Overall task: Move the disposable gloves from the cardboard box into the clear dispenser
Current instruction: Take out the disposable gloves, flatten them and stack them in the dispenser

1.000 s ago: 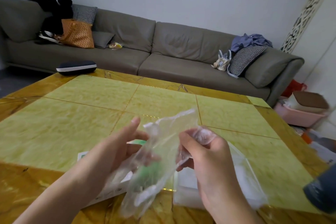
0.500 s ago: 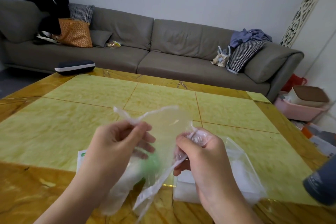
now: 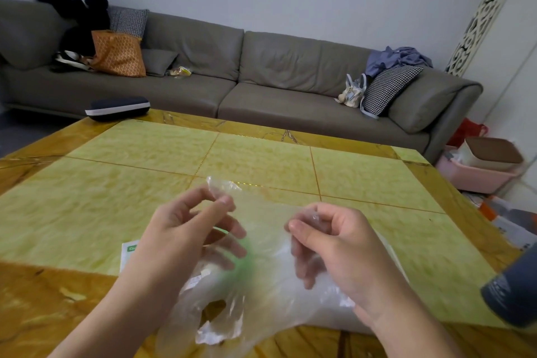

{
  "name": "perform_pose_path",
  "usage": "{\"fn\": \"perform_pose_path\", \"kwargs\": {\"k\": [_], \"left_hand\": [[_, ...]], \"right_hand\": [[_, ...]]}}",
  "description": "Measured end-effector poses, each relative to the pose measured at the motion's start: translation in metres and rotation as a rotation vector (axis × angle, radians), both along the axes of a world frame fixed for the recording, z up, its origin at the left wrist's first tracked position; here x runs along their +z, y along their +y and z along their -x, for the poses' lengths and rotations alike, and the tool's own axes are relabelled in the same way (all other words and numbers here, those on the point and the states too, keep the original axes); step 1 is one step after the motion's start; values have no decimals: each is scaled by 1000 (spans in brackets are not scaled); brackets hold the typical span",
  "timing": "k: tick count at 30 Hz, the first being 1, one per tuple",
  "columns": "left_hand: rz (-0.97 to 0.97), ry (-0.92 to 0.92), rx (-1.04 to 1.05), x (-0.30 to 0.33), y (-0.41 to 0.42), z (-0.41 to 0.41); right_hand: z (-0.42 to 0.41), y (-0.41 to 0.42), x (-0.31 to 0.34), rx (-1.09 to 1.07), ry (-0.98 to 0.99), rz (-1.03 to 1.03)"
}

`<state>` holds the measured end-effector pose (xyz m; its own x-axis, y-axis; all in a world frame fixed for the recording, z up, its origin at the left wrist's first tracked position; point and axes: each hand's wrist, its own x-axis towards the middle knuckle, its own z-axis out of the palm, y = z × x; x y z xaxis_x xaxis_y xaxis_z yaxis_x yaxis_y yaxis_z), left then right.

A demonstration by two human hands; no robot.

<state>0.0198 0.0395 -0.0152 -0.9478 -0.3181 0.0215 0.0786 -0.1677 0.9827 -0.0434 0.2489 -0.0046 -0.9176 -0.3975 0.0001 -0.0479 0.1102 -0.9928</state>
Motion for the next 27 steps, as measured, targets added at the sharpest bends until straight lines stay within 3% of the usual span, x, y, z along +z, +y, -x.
{"fn": "perform_pose_path", "kwargs": {"k": [6, 9, 15, 16, 19, 21, 23, 27], "left_hand": [[-73, -3, 32, 2, 6, 4], [26, -31, -48, 7, 15, 7], [171, 29, 85, 23, 39, 22], [280, 63, 141, 25, 44, 23], [946, 348, 378, 38, 66, 22], [1218, 559, 279, 45, 90, 26], [1313, 459, -8, 38, 115, 38], [1516, -155, -369, -3, 130, 65]], "right_hand": [[4, 13, 0, -53, 35, -19], [3, 22, -1, -72, 68, -77], [18, 54, 4, -191, 92, -34], [22, 60, 4, -230, 79, -21], [35, 78, -2, -331, 72, -108], [41, 84, -9, -351, 75, -211], [43, 85, -14, -347, 64, -287], [49, 93, -25, -367, 74, -489]]}}
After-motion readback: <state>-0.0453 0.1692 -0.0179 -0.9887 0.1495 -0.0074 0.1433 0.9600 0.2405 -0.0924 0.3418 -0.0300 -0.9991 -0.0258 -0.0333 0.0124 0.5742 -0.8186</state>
